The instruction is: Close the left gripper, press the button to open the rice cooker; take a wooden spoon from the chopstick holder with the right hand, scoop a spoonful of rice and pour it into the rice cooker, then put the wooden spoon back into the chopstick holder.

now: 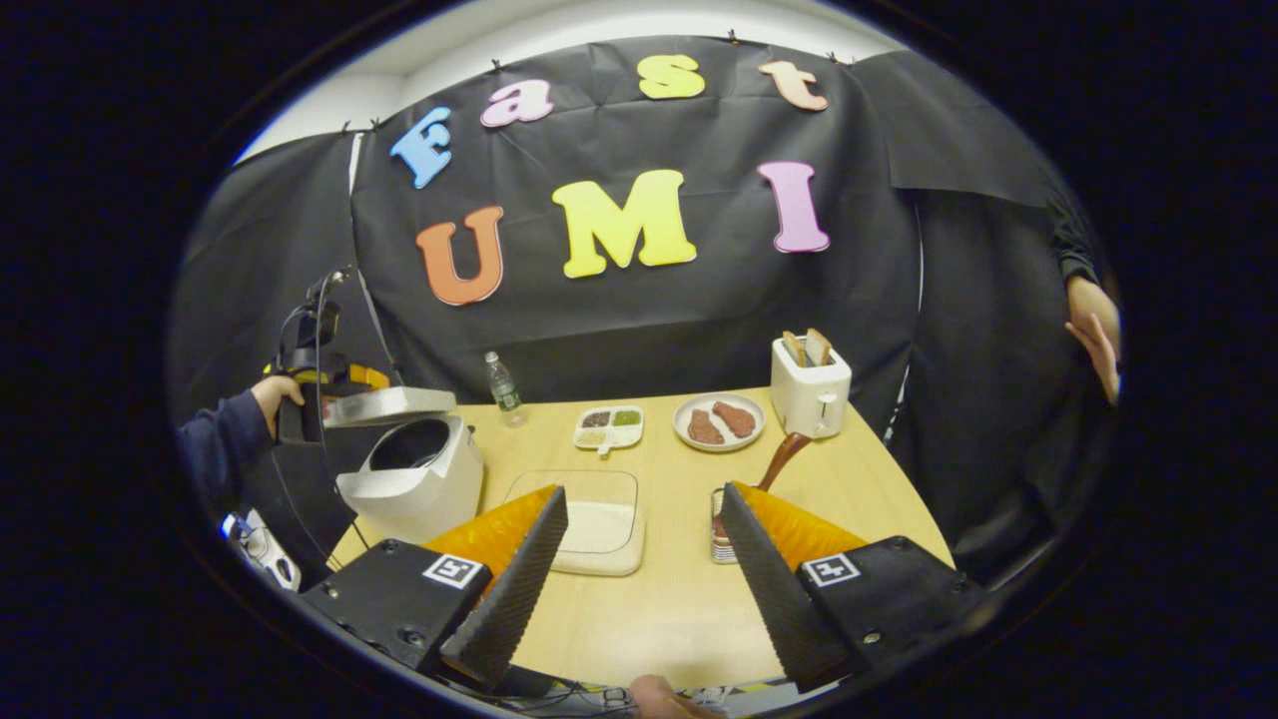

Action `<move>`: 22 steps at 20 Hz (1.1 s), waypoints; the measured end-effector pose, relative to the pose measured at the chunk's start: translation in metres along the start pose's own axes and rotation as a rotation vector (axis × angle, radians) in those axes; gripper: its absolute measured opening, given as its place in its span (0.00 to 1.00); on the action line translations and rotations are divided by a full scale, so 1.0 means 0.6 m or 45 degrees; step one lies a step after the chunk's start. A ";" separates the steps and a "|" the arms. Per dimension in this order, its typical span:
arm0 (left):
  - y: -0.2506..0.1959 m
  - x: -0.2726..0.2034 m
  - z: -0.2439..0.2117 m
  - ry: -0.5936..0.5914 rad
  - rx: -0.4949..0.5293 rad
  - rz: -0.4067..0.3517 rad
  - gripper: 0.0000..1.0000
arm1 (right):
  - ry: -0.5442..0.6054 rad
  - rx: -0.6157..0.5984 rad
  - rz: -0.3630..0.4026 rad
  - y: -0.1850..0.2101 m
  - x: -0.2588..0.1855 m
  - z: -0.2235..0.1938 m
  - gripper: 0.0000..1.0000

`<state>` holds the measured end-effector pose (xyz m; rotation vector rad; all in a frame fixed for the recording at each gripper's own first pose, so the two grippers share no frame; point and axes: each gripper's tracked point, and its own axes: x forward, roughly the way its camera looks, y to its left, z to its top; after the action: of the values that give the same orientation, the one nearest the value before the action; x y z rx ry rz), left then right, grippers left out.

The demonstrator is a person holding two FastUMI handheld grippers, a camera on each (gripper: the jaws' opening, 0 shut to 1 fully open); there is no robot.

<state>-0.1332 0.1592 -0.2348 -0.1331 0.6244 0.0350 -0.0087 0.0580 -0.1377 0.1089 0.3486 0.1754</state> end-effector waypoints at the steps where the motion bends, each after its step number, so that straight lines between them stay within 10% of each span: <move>1: -0.001 -0.003 -0.018 0.021 0.002 0.003 0.96 | 0.005 -0.003 0.005 0.002 0.003 -0.003 1.00; 22: -0.016 -0.023 -0.165 0.327 0.007 0.068 0.96 | 0.055 0.013 -0.025 -0.027 -0.022 -0.038 1.00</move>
<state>-0.2012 0.1362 -0.3051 -0.1163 0.8843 0.0683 -0.0265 0.0411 -0.1570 0.1116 0.3935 0.1569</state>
